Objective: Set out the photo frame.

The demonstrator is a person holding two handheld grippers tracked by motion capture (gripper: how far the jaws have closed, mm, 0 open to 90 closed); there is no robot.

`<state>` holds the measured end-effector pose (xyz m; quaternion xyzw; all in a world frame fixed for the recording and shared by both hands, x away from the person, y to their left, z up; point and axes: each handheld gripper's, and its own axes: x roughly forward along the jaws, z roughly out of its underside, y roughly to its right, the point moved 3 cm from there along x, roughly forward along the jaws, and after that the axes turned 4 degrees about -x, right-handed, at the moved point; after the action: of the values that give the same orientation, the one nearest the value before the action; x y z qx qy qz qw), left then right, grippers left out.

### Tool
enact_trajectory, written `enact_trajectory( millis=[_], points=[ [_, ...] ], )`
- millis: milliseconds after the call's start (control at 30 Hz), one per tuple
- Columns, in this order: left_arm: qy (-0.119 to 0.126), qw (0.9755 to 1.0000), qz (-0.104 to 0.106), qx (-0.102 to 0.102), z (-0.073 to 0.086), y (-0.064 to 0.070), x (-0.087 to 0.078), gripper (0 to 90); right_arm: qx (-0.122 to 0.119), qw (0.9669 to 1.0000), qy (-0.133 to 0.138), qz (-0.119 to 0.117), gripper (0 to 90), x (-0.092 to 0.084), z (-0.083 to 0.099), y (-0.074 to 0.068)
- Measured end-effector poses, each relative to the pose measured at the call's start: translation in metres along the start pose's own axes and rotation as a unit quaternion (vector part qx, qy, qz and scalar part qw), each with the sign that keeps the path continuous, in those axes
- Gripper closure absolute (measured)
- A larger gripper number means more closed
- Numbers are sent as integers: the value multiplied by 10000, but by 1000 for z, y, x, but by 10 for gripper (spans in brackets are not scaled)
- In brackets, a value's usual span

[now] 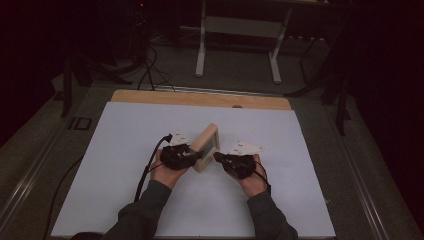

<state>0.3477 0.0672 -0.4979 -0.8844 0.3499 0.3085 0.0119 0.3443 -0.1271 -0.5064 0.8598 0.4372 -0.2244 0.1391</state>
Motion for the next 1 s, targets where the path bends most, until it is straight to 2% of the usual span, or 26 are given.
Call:
enact_trajectory(
  millis=[333,600,800,1000],
  points=[
    [-64,10000,5,51,-3,-6,1,599,16,10000,3,14,868,0,0,1],
    [20,9994,-334,86,-3,-3,4,576,9,10000,3,12,865,0,0,1],
    [110,9986,-522,-72,-4,1,10,575,30,10000,-8,20,857,0,0,1],
    [216,9978,-570,-264,-5,1,14,578,23,10000,15,42,855,-1,0,2]
  ],
)
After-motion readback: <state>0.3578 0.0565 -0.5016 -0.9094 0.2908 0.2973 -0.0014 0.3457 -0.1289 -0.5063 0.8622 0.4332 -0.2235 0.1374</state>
